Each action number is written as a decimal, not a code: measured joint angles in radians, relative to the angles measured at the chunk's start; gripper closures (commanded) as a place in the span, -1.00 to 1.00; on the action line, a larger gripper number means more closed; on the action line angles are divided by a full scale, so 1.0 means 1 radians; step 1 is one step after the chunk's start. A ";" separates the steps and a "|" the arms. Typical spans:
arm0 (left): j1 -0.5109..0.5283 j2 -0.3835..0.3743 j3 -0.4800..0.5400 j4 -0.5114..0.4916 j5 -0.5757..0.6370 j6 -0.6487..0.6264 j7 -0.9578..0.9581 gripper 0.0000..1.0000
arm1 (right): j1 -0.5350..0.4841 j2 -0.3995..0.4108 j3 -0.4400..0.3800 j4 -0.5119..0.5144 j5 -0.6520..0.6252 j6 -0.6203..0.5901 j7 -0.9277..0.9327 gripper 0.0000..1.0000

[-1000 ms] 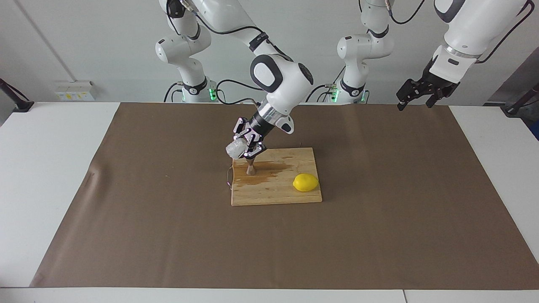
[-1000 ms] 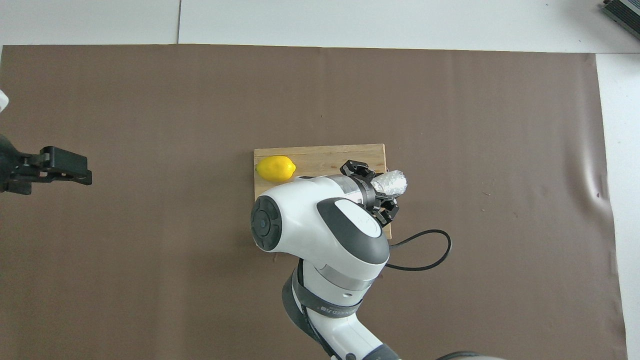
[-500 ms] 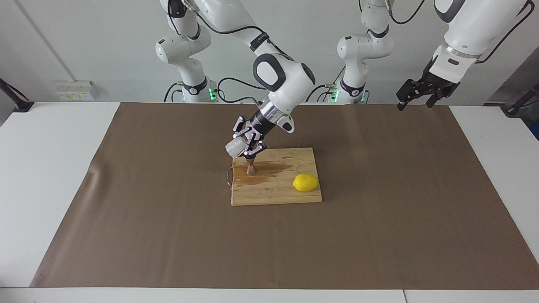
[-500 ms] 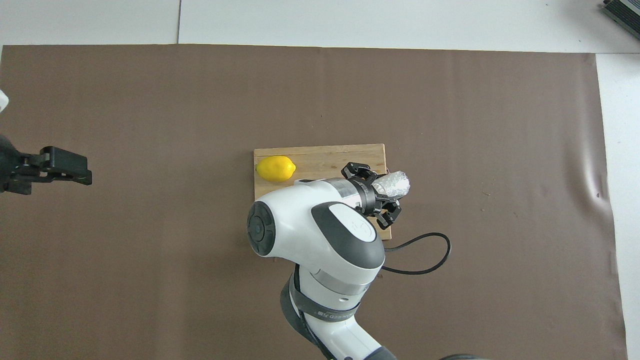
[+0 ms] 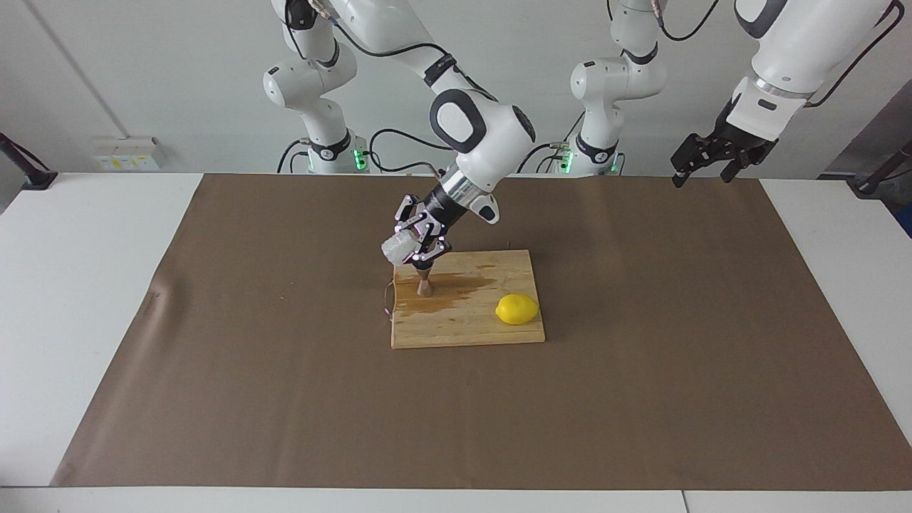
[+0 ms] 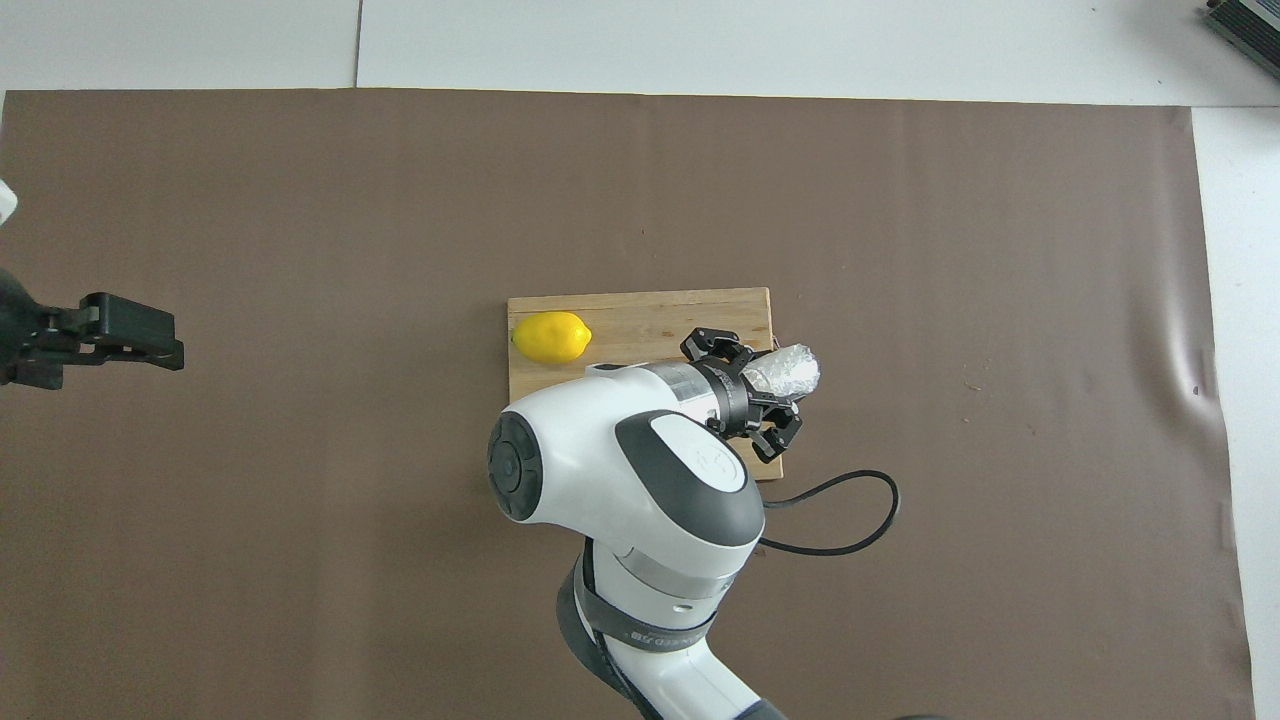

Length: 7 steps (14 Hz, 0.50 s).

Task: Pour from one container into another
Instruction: 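Tilt the clear cup with the right gripper to pour into the metal cup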

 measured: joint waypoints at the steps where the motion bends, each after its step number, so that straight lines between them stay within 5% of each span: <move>1: 0.000 0.000 0.000 0.000 0.000 0.000 0.000 -1.00 | 0.000 0.000 0.000 0.000 -0.002 0.000 0.000 1.00; 7: 0.000 0.000 0.000 0.000 0.000 0.000 0.000 -1.00 | -0.001 -0.003 0.000 0.000 -0.004 0.000 0.038 1.00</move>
